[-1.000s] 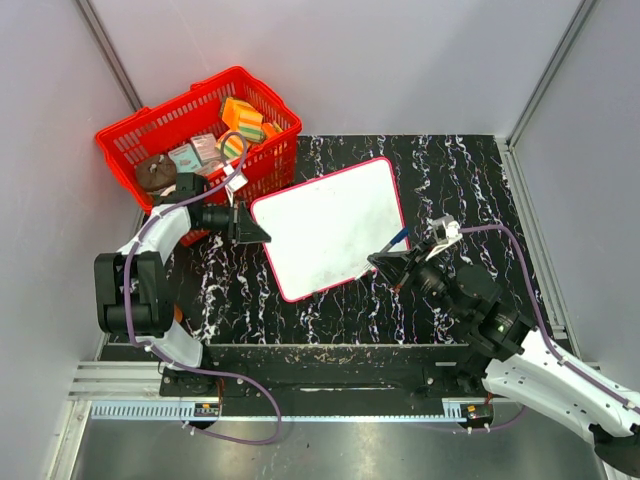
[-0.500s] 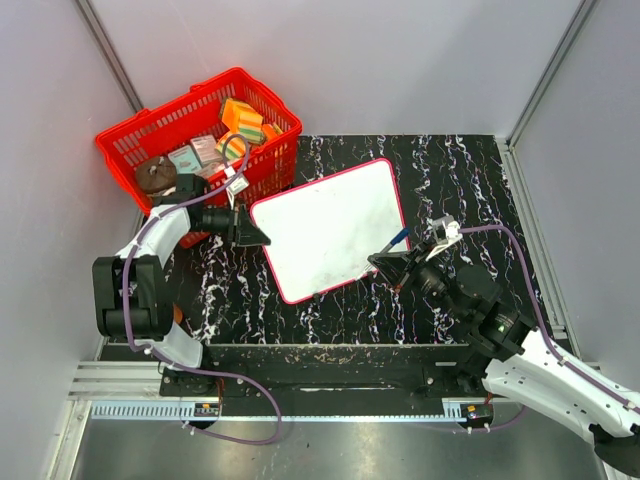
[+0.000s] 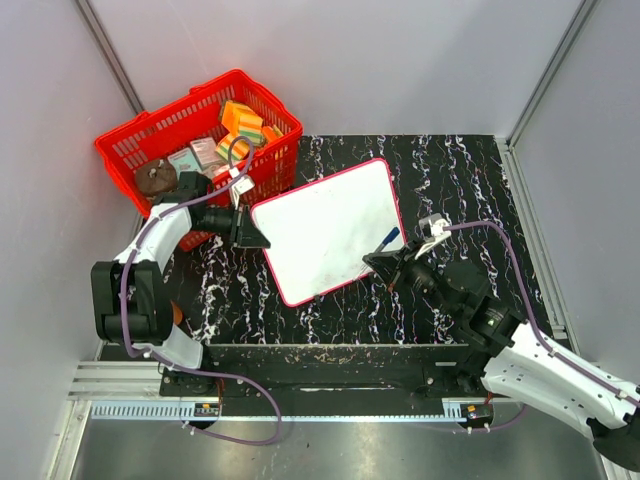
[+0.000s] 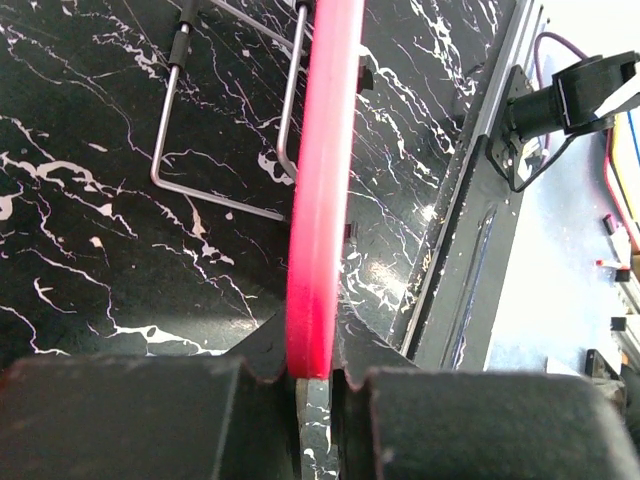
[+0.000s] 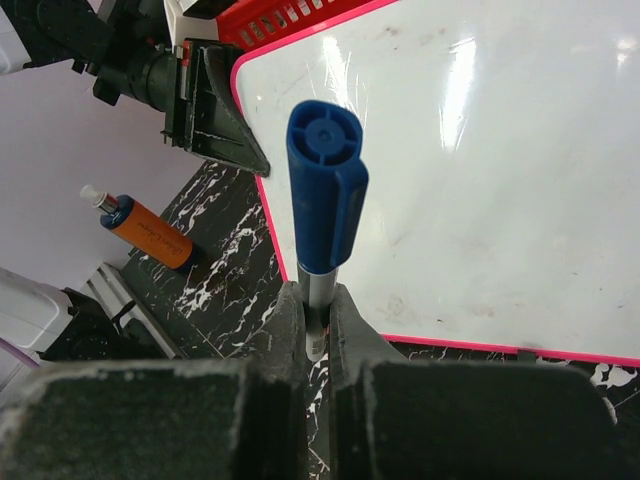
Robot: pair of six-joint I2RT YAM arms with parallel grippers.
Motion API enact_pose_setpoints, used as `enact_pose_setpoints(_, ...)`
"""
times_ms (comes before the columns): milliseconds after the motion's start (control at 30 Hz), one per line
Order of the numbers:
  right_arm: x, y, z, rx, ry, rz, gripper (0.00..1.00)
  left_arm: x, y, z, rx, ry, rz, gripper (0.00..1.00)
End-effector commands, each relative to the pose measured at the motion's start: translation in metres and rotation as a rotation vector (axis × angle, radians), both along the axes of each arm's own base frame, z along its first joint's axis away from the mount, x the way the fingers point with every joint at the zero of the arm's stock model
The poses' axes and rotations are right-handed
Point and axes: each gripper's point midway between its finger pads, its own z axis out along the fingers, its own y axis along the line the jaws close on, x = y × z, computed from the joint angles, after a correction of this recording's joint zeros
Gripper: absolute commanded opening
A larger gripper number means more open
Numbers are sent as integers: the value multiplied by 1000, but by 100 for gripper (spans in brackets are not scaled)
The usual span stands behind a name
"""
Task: Write a sentence on the whiteboard
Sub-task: Pick up the whiteboard from the whiteboard stand.
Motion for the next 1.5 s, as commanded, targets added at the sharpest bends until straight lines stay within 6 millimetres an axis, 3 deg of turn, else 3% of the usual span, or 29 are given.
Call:
enact_pose_setpoints(0, 5, 1, 40, 67, -111, -9, 0, -12, 27, -47, 356, -83, -81, 0)
enact_pose_setpoints(400, 6, 7, 45, 59, -181, 13, 0, -16, 24, -30, 370, -122, -75, 0)
enact_pose_setpoints(933, 0, 15, 47, 20, -272, 85, 0, -19, 29, -38, 464, -152, -51, 0)
enact_pose_setpoints(1267, -3, 13, 63, 44, -310, 86, 0, -22, 22, -21, 436, -208, -39, 0)
enact_pose_setpoints(1467, -4, 14, 66, 64, -323, 91, 0, -28, 19, -23, 416, -195, -60, 0)
